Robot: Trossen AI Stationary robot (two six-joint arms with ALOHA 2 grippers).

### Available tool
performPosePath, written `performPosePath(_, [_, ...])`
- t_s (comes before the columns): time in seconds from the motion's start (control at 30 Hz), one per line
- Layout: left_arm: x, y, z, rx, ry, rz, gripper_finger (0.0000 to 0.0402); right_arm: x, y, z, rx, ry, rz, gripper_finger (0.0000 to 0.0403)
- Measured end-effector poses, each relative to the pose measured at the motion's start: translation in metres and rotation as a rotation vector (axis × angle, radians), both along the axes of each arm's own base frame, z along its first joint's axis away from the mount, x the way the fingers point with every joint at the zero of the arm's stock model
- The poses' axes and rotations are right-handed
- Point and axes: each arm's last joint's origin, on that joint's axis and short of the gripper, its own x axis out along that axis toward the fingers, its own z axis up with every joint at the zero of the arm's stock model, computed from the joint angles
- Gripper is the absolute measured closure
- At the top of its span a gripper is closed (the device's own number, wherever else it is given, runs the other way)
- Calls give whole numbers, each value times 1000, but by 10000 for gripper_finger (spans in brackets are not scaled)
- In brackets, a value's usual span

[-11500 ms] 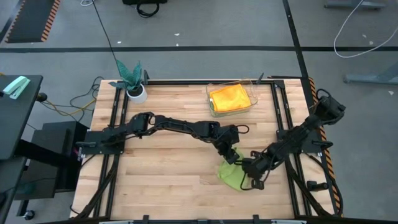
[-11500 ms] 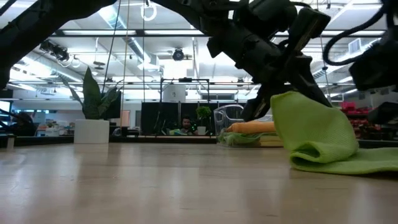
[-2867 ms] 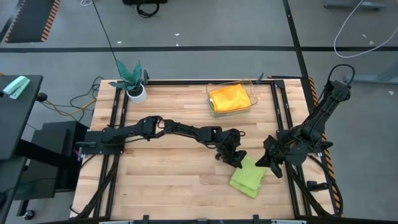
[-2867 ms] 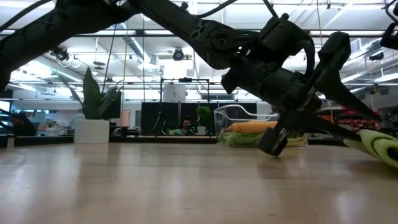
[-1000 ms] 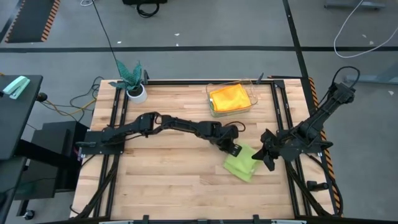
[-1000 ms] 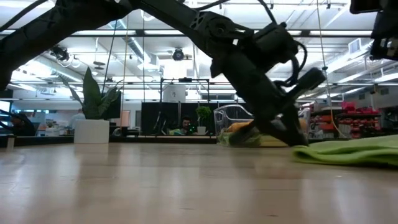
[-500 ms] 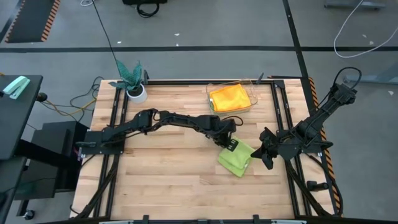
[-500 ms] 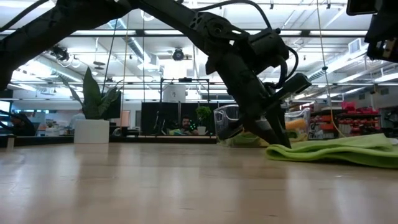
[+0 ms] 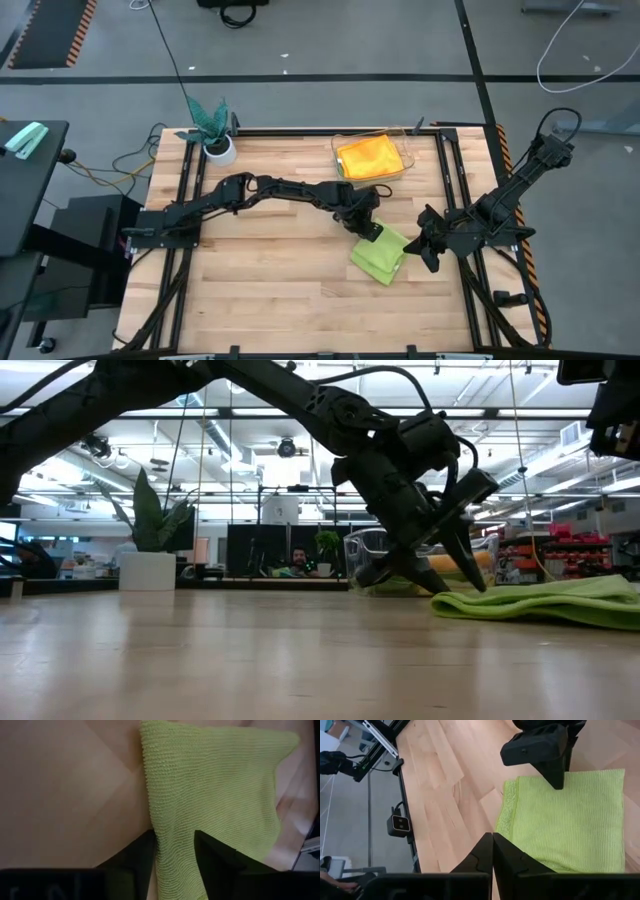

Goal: Fold microfiber towels
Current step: Stack the light green towel on top of the orange towel in the transparent bin

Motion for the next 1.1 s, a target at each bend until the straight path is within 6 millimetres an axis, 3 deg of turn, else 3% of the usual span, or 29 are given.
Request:
performPosePath(0.17, [-1, -1, -5, -13, 14, -3, 236, 0, 0, 0, 2, 0, -1, 390])
performPosePath(0.23, [0, -5, -15, -20, 30, -13, 236, 0, 0, 0, 2, 0, -1, 390])
performPosePath(0.37, [2, -11, -17, -48, 22, -16, 242, -2, 2, -1, 64, 35, 12, 393])
performPosePath(0.53, [4, -12, -20, -48, 5, -19, 248, -20, 18, -6, 170, 162, 69, 398])
performPosePath(0.73, [6, -12, -19, -49, -23, -24, 245, -40, 36, -31, 40, 387, 67, 400])
performPosePath(0.93, [10, -13, -17, -75, -76, -46, 253, -28, 43, -53, -98, 482, 16, 401])
performPosePath(1.1, [10, -13, -17, -66, -85, -62, 262, -5, 50, -69, -136, 481, 60, 402])
